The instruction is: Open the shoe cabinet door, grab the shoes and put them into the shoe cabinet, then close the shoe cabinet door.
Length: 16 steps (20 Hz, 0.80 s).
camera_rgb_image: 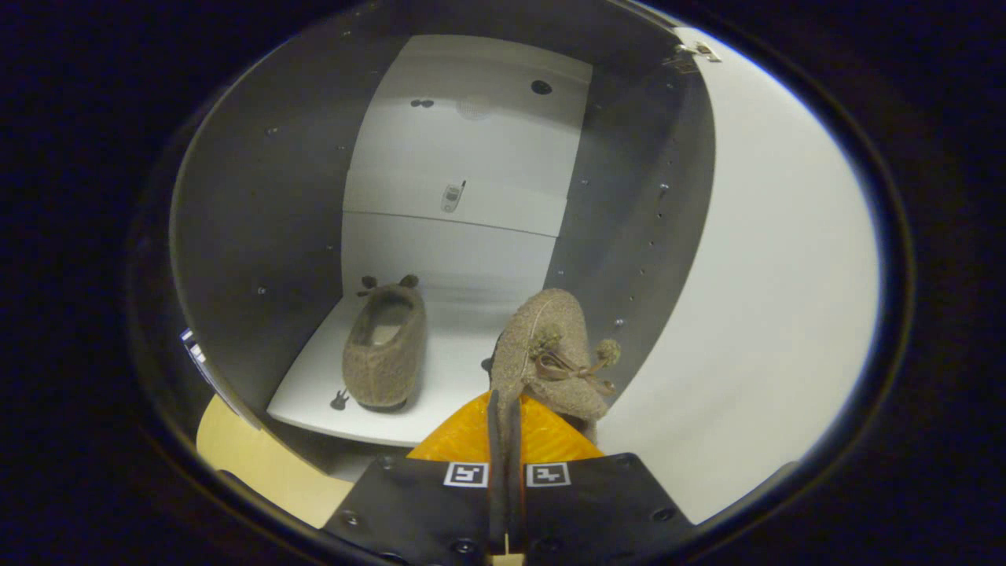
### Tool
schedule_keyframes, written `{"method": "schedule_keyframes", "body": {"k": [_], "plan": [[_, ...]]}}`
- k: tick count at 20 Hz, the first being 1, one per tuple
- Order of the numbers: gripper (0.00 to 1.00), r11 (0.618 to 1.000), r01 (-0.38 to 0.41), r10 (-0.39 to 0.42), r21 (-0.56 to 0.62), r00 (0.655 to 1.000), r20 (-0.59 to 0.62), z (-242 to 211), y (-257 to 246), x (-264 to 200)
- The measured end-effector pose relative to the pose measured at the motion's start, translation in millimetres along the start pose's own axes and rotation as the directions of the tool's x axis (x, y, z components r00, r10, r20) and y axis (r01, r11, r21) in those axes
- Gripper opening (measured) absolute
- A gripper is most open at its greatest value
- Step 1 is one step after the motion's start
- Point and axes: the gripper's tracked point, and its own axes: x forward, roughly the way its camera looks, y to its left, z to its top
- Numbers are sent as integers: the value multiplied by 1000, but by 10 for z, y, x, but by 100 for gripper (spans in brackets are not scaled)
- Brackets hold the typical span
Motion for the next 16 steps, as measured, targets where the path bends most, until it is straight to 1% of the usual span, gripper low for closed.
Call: {"method": "schedule_keyframes", "body": {"k": [3,8,13,16], "plan": [[3,999,-16,16,-46,1000,-12,158,10,354],[3,993,-48,42,-110,997,-64,210,158,917],[3,983,-88,78,-159,995,-70,277,401,1260],[3,980,-114,104,-163,992,-70,295,527,1380]]}}
